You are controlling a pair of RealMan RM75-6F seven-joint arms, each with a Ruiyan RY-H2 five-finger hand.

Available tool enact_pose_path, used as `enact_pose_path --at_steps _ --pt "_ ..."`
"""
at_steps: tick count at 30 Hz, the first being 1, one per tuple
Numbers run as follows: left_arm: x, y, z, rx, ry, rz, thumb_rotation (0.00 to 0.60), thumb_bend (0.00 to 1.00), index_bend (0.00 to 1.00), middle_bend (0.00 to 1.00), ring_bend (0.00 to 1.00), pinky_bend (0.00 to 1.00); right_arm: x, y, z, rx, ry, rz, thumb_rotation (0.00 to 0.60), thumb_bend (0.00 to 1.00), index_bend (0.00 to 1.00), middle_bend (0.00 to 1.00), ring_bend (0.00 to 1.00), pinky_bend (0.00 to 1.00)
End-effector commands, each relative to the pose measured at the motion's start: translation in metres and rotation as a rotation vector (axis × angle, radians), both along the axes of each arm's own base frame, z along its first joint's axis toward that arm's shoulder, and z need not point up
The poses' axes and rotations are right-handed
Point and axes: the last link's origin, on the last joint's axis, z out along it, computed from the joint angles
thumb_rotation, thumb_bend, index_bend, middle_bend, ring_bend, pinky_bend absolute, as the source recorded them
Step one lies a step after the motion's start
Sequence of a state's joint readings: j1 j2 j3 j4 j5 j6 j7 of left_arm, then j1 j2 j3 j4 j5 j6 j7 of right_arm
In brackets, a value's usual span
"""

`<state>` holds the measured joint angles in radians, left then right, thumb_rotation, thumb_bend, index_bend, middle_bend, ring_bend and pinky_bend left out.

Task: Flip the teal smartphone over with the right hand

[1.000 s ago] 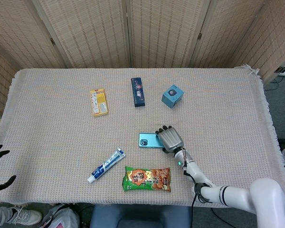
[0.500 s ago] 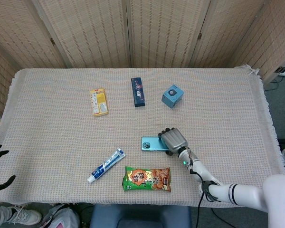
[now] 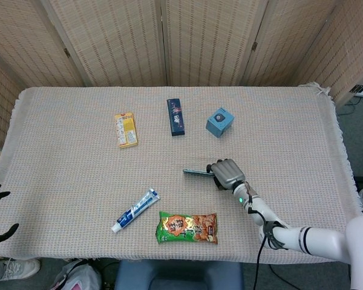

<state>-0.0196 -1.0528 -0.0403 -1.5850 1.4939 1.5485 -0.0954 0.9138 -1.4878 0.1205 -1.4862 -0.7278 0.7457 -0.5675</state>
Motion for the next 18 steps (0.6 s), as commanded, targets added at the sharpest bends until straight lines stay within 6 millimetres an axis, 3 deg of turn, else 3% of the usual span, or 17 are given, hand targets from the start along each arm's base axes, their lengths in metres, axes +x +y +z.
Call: enact_pose_path --at_steps 1,10,18 --pt "0.000 -0.001 0.000 -0.001 0.001 0.001 0.600 0.21 0.23 0.15 0.15 0.20 0.000 -0.005 -0.001 -0.025 0.000 -0.001 0.600 0.62 0.32 0.38 0.27 0.33" --pt "0.000 -0.002 0.002 0.002 0.003 0.002 0.600 0.21 0.23 0.15 0.15 0.20 0.003 -0.023 0.003 -0.148 0.013 0.040 0.600 0.60 0.32 0.35 0.27 0.33" --pt "0.002 0.001 0.001 0.005 -0.003 -0.010 0.600 0.21 0.23 0.15 0.15 0.20 -0.003 -0.004 0.041 -0.264 0.029 0.119 0.600 0.54 0.31 0.29 0.25 0.33"
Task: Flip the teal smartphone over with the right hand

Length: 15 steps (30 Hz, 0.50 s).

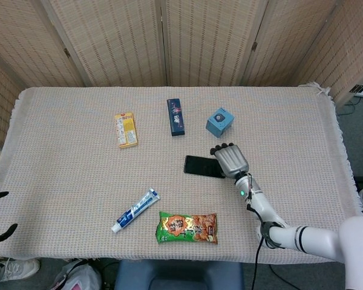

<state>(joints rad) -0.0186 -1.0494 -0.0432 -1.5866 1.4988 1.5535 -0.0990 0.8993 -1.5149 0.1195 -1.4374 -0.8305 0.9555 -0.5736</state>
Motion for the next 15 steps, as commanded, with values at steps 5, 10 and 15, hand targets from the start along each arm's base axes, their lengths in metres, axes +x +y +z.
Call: enact_pose_path --at_steps 5,10,15 --pt "0.004 0.004 -0.001 0.005 -0.009 -0.019 0.600 0.21 0.23 0.15 0.15 0.20 -0.023 0.043 0.059 -0.118 0.025 0.047 0.600 0.38 0.30 0.29 0.25 0.33" --pt "0.008 0.007 -0.004 0.006 -0.010 -0.035 0.600 0.21 0.23 0.15 0.15 0.20 -0.052 0.085 0.103 -0.199 0.036 0.049 0.600 0.26 0.26 0.27 0.22 0.33" --pt "0.015 0.012 -0.007 -0.005 -0.004 -0.051 0.600 0.21 0.23 0.15 0.15 0.20 -0.081 0.133 0.143 -0.291 0.023 0.039 0.600 0.25 0.21 0.22 0.18 0.31"
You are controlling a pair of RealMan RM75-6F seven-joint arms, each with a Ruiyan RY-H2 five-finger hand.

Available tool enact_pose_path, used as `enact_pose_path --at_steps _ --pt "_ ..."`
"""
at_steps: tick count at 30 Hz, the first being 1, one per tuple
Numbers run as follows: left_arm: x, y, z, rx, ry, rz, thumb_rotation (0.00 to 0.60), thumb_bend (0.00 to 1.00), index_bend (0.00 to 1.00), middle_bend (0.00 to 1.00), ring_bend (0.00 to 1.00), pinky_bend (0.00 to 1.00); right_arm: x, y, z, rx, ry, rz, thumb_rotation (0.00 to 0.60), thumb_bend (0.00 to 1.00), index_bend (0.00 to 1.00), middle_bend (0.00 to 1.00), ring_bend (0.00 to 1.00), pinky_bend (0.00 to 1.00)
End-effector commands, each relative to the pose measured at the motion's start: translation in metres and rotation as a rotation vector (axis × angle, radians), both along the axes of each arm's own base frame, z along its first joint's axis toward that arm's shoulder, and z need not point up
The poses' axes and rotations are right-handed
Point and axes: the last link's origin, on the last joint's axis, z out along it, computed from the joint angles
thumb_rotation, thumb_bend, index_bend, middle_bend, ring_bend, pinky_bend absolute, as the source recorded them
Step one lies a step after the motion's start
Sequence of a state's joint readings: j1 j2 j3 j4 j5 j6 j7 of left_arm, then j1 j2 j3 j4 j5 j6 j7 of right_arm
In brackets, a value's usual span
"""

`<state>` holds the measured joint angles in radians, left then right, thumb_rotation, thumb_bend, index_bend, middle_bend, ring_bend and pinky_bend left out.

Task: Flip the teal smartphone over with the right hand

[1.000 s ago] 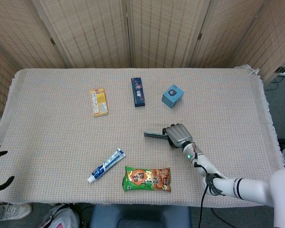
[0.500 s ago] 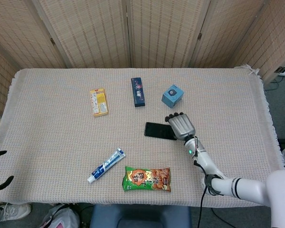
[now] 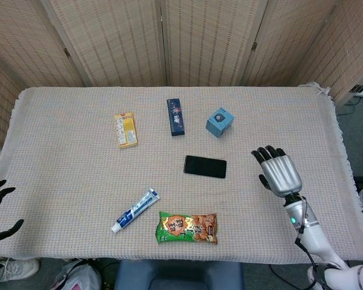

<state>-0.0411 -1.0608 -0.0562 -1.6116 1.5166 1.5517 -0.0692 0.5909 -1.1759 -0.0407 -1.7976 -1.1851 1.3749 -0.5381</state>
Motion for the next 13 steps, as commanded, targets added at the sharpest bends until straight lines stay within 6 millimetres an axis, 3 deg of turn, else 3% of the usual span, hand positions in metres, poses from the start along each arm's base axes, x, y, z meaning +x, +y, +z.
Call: enact_pose_path --at_steps 1,9,13 --pt "0.004 0.003 -0.002 -0.006 0.003 -0.011 0.600 0.21 0.23 0.15 0.15 0.20 -0.026 0.048 0.035 -0.064 -0.025 -0.020 0.600 0.25 0.20 0.21 0.18 0.31" --pt "0.021 0.008 -0.010 -0.027 0.010 -0.052 0.600 0.21 0.23 0.15 0.15 0.20 -0.063 0.112 0.063 -0.136 -0.079 -0.072 0.600 0.25 0.18 0.20 0.17 0.28" --pt "0.026 0.009 -0.012 -0.033 0.016 -0.066 0.600 0.21 0.23 0.15 0.15 0.20 -0.073 0.131 0.067 -0.143 -0.095 -0.092 0.600 0.25 0.18 0.20 0.17 0.28"
